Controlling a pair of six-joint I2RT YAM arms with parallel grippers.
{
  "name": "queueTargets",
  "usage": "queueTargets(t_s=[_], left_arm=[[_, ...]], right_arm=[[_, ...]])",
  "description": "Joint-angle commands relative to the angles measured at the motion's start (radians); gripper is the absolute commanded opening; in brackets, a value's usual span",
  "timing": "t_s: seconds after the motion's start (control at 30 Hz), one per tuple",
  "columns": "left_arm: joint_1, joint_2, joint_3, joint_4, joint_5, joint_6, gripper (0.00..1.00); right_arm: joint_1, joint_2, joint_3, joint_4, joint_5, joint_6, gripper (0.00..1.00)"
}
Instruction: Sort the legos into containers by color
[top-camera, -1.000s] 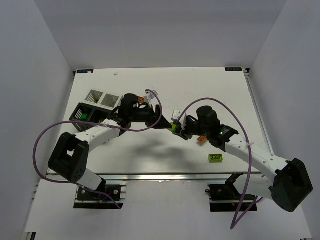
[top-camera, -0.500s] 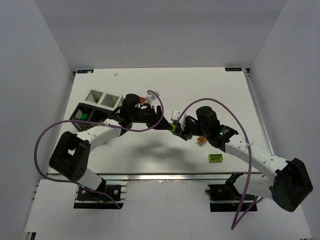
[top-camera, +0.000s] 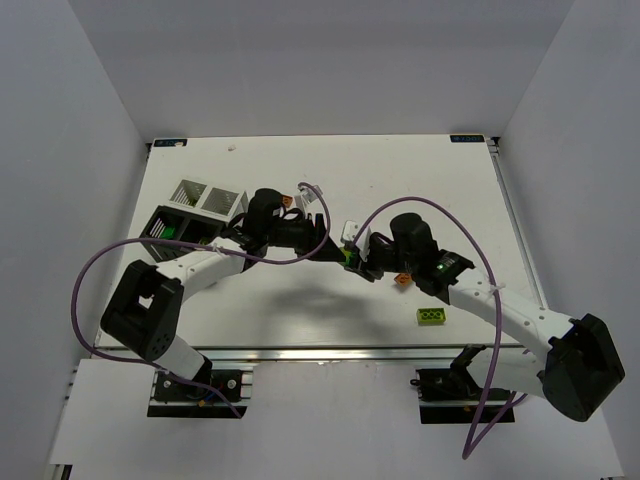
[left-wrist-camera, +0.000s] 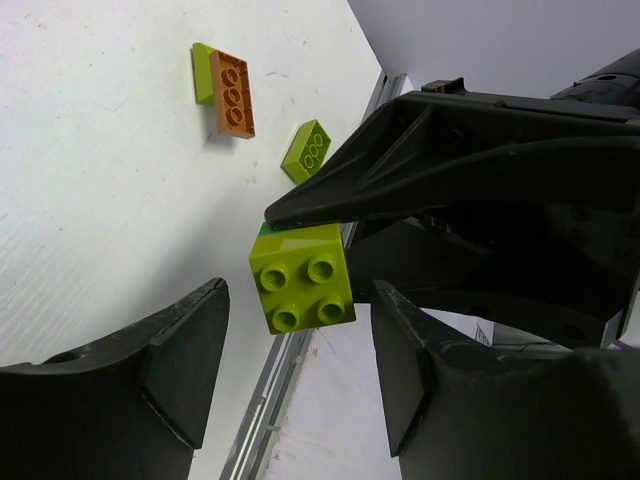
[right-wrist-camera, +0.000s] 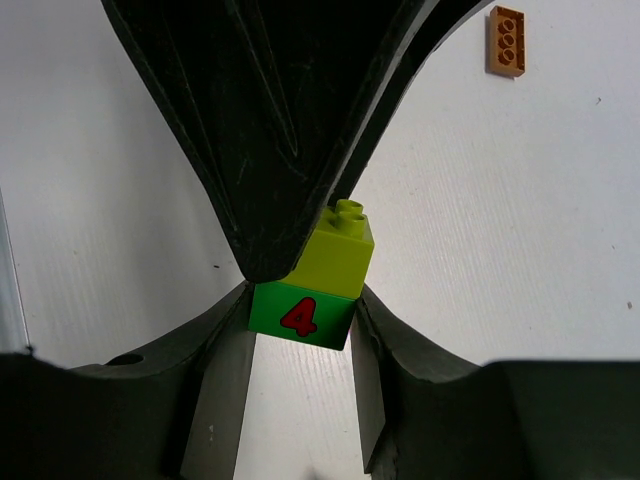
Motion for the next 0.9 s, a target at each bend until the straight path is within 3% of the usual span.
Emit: queueTargets(t_s=[0.0, 0.37, 0.57, 0.73, 0.87], left_arm=[[-0.006, 0.007, 0.041, -0.009, 0.031, 0.012, 0.68], [-0.012, 0.015, 0.048, -0.014, 0.045, 0.014, 0.58], [-0.014, 0.026, 0.055, -0.011, 0.065, -0.001, 0.41], [-0.014, 0.033, 0.072, -0.034, 0.078, 0.015, 0.13], [-0.014, 0.018, 0.089, -0.084, 0.077, 0.054, 0.03]], right_arm=[[0.006, 0.005, -0.005, 0.038, 0.001, -0.007, 0.0], [0.014, 0.011, -0.005, 0.038, 0.01, -0.008, 0.0], [0.017, 0.019, -0.003, 0.038, 0.014, -0.011, 0.0], [0.017, 0.02, -0.002, 0.038, 0.019, -0.013, 0.0], [0.017, 0.019, 0.001, 0.038, 0.02, -0.013, 0.0]])
